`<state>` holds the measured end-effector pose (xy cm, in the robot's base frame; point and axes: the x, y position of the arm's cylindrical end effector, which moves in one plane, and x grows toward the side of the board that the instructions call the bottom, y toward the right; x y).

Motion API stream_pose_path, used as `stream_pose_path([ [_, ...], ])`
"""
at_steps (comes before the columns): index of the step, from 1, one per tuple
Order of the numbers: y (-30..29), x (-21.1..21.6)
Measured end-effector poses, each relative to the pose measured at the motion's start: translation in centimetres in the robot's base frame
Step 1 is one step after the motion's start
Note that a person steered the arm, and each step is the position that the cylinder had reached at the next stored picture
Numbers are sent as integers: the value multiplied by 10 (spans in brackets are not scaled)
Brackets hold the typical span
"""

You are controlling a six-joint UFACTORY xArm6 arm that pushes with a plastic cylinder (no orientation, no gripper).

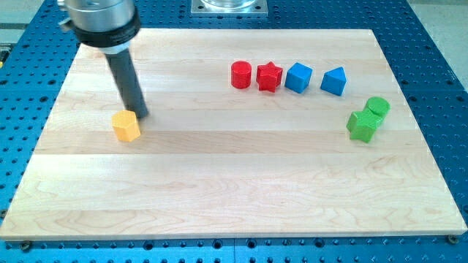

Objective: Move the hexagon into the yellow heart

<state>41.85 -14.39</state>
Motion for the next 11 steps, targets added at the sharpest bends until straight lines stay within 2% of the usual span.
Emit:
stream_pose_path([
  [1, 57, 6],
  [2, 108, 38],
  [3, 67, 79],
  [4, 40, 50],
  [7, -61, 50],
  [9, -30, -38],
  [10, -30, -6],
  [11, -58, 25],
])
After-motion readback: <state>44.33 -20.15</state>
